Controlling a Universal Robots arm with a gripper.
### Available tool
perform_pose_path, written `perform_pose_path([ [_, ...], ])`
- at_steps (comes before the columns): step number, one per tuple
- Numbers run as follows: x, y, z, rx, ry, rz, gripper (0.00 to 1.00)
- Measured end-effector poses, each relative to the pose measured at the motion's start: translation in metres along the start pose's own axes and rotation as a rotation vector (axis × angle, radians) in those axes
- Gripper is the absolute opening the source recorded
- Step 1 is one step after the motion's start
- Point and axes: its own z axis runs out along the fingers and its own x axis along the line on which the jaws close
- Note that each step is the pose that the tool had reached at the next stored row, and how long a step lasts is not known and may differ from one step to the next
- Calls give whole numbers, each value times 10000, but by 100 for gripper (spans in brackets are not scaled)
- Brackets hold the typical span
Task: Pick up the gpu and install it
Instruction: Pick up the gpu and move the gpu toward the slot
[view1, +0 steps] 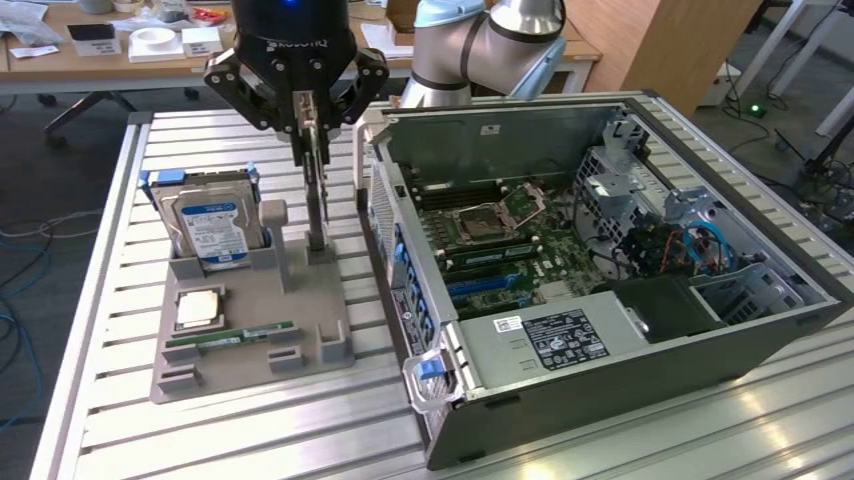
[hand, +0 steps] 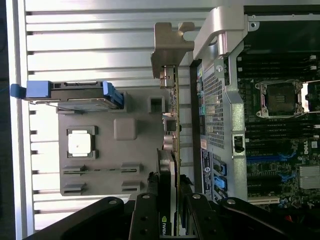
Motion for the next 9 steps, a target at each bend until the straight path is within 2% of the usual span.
perform_pose_path([
  [9,-1,4,-47,-1,-1,0,27],
])
